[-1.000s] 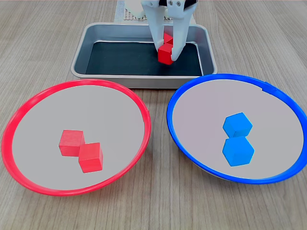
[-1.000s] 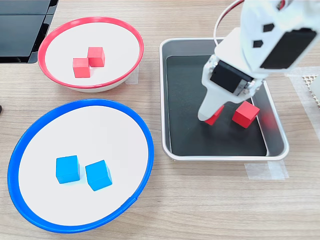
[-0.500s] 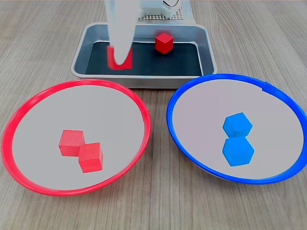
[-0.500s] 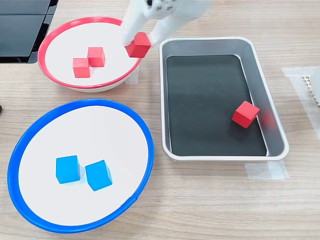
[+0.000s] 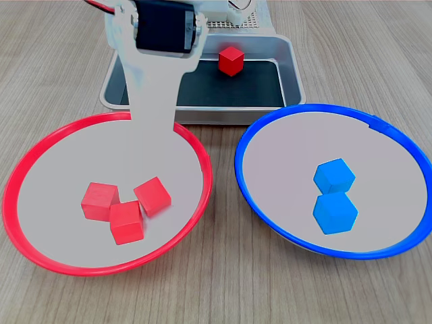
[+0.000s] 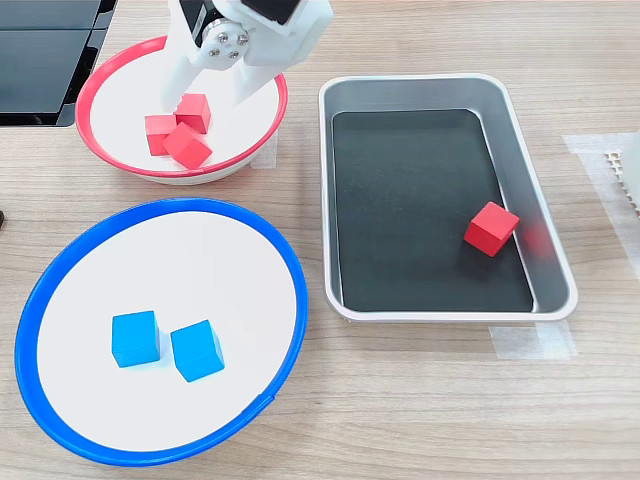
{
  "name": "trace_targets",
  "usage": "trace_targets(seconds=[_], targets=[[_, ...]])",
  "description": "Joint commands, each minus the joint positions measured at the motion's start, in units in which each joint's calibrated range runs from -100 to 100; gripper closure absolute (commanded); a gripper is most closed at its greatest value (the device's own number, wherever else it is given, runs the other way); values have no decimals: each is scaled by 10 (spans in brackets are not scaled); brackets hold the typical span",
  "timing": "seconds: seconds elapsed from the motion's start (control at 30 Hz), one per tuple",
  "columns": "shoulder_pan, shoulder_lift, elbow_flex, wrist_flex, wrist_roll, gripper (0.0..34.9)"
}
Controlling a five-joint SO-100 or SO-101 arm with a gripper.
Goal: Resolve any anomalies and move all blocks to matching dishes
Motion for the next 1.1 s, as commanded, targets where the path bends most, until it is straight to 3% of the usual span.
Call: trace_targets(seconds=[0.0, 0.13, 0.27, 0.5, 0.6, 0.7, 0.77, 1.07], targets=[[6, -16, -9, 5, 4, 213], [18, -75, 27, 89, 9, 254], [24, -174, 118, 178, 30, 263], [9, -401, 385, 196, 21, 264], [-35, -463, 454, 226, 11, 237], [-86, -507, 508, 257, 23, 165], [-99, -517, 529, 259, 37, 143], [-105, -487, 575, 210, 91, 147]])
